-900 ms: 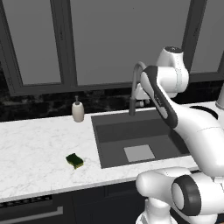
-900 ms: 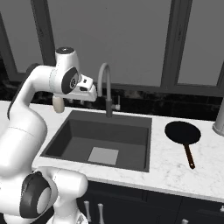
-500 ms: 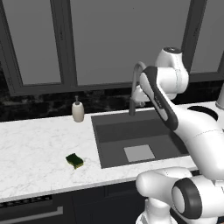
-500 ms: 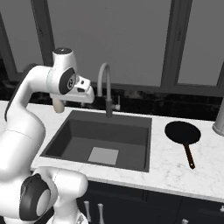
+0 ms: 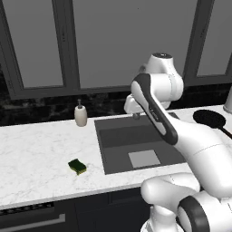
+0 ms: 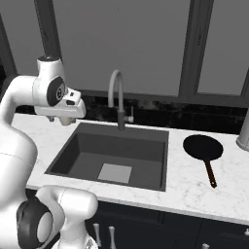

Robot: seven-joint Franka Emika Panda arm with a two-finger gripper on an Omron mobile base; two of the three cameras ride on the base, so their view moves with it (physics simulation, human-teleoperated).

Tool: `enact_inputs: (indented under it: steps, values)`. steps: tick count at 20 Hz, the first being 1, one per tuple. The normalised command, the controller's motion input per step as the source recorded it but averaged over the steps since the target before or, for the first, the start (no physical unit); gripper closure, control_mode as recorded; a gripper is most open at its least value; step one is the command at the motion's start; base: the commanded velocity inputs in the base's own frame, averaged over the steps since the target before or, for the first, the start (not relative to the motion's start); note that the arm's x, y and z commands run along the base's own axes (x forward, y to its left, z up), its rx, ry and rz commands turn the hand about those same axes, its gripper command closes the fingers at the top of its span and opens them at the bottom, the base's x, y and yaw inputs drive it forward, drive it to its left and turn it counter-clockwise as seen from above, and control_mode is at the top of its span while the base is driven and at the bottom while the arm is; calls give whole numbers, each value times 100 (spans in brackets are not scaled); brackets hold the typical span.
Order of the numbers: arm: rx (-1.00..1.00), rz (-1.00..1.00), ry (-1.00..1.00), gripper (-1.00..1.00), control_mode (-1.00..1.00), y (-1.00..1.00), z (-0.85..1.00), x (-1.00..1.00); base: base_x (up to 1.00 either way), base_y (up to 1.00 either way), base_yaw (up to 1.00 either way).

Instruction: Pick the pan and sponge and place them into the sink. Then turn on the water.

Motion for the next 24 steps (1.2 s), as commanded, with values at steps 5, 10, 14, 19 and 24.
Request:
enact_inputs:
  steps: [5, 10, 14, 19, 24]
  values:
    - [-1, 1, 11, -100, -100, 58, -6, 0, 0, 0, 0]
    - [0, 0, 11, -100, -100, 57, -14, 0, 0, 0, 0]
    - [0, 0, 11, -100, -100, 45, -12, 0, 0, 0, 0]
    - [0, 0, 12, -100, -100, 28, -14, 0, 0, 0, 0]
    - [0, 0, 13, -100, -100, 32, -21, 0, 0, 0, 0]
